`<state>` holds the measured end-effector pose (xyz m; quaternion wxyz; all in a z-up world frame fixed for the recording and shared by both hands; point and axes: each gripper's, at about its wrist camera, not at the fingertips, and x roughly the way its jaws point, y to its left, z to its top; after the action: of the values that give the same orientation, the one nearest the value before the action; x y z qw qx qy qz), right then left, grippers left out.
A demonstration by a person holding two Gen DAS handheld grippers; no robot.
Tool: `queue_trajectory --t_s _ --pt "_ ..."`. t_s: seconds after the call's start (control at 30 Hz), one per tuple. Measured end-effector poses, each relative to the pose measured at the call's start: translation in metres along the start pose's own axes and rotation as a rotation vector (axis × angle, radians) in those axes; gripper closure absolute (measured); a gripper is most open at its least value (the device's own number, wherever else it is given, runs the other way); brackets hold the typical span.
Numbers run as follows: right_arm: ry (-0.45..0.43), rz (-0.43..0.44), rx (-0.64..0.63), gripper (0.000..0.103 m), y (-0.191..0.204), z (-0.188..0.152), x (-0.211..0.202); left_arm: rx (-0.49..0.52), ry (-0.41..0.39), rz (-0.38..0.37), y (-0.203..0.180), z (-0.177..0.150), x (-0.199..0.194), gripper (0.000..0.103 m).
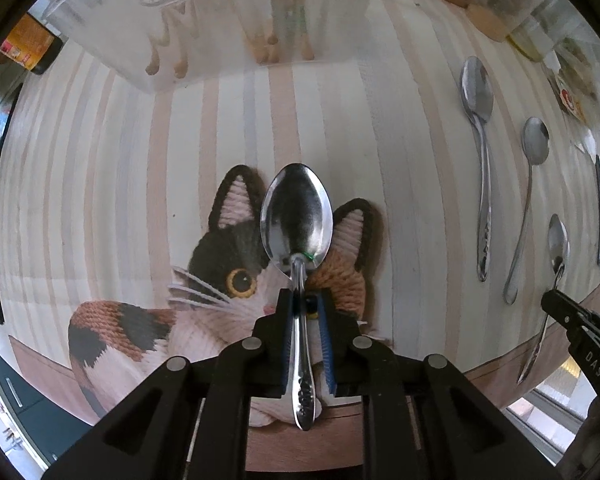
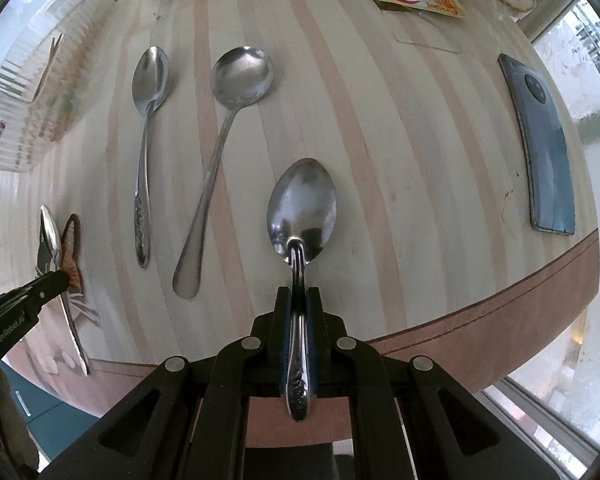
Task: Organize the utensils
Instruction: 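Carry both spoons to the clear rack and open the left tool to drop its spoon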
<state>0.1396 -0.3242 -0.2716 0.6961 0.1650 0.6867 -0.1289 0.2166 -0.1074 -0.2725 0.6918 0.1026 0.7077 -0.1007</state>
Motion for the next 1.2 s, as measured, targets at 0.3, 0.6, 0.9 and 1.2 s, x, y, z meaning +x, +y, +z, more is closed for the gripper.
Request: queue_trajectory --t_s 0.3,0.6,0.9,1.2 --pt "-0.063 -0.04 -0.001 0.096 0.005 -0.014 0.0 0.02 -0.025 0.024 -0.011 -0.011 -0.007 0.099" --pt "-0.133 -0.014 0.025 0.101 -0.005 -0.022 -0.024 0.052 -0.119 0.034 -0.023 -0.02 -0.049 0.099" --pt "-0.205 0.064 0.059 0.101 -0.021 -0.023 -0.063 0.063 -0.251 -0.026 -0.037 -0.017 -0.118 0.099" --pt "-0.314 0.169 0.014 0.101 0.014 0.011 -0.122 0.047 -0.379 -0.147 -0.012 0.027 -0.182 0.103"
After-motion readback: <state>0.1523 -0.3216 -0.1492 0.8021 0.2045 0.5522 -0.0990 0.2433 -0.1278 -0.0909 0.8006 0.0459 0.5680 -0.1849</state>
